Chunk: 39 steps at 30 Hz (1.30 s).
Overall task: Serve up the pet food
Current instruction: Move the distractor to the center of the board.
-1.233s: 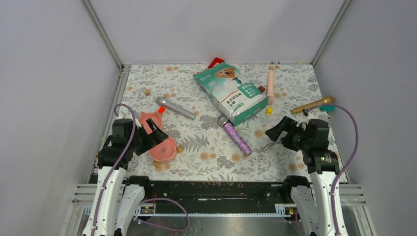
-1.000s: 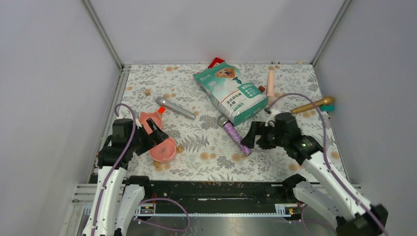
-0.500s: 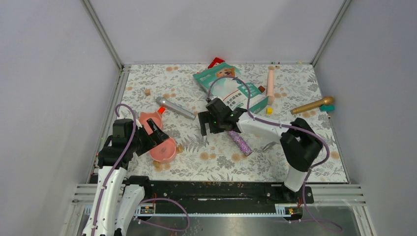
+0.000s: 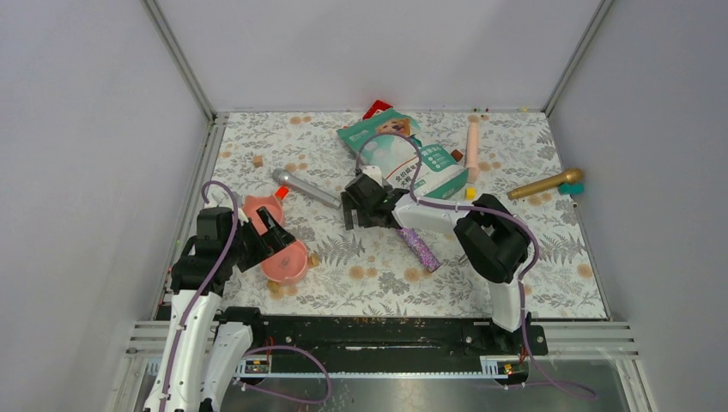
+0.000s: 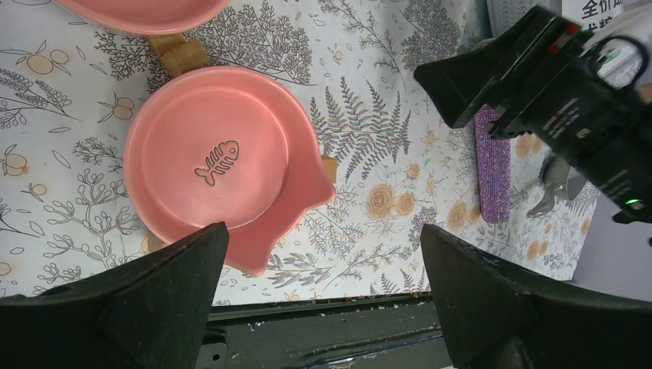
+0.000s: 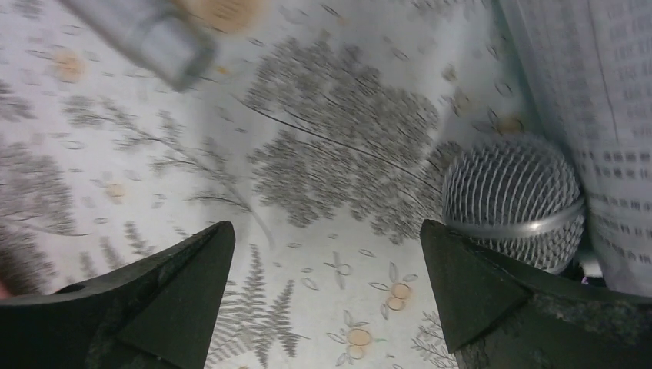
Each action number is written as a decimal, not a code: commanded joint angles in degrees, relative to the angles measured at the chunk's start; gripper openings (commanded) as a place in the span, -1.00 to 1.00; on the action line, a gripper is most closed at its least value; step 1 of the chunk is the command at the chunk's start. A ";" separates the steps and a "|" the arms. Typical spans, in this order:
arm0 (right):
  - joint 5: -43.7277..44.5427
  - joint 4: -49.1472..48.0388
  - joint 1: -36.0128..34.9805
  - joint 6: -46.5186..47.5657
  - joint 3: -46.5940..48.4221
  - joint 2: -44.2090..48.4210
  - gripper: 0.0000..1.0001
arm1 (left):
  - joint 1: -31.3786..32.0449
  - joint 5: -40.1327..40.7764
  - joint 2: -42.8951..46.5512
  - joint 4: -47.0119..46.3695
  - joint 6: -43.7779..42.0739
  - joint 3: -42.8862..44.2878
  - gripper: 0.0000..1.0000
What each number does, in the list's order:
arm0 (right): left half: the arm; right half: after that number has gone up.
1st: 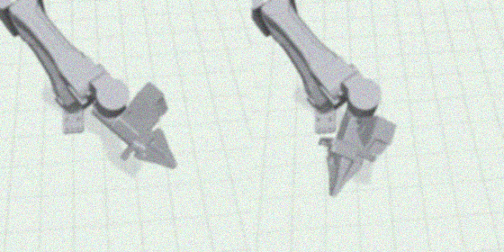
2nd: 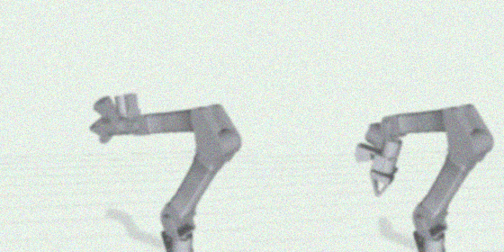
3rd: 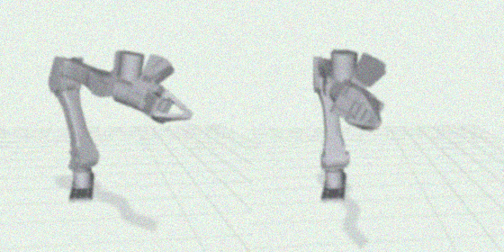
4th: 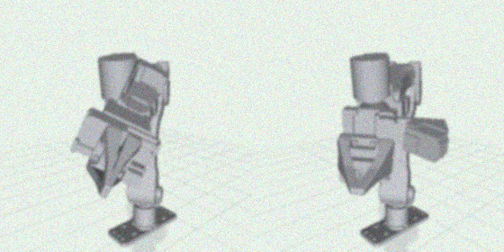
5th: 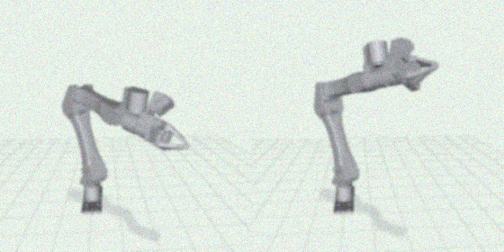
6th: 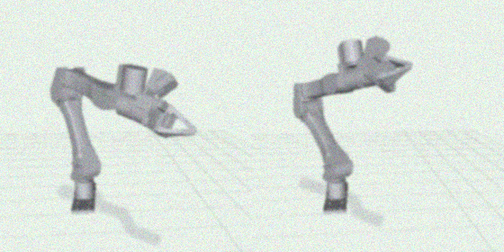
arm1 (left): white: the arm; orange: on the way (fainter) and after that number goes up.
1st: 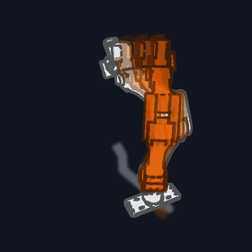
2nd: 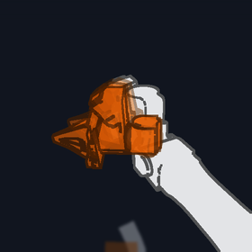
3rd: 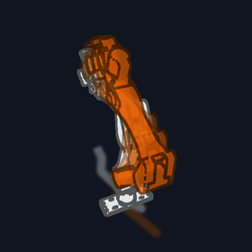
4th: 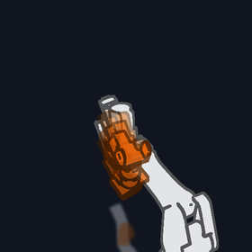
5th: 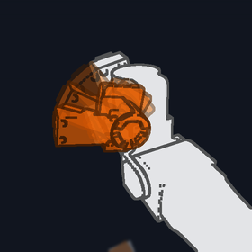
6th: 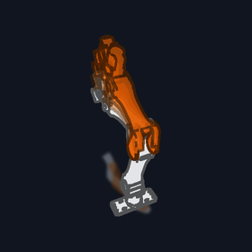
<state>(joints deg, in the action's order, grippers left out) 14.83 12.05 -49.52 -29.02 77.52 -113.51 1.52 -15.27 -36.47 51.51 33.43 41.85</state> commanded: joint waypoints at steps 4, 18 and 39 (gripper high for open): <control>15.40 -0.59 -0.23 -5.30 -11.25 6.75 0.97 | -0.29 -1.15 0.43 -2.68 -0.56 -0.10 0.97; 26.40 3.58 4.38 -8.96 -25.82 18.40 0.97 | -0.29 -1.41 0.65 -2.72 -0.57 -0.09 0.97; 24.87 9.61 7.83 7.10 -26.57 42.36 0.97 | -0.29 -1.65 0.43 -2.64 -0.65 -0.10 0.97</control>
<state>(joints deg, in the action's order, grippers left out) 39.90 22.26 -40.66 -29.28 47.92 -77.36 1.50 -15.68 -36.45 51.40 33.43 41.85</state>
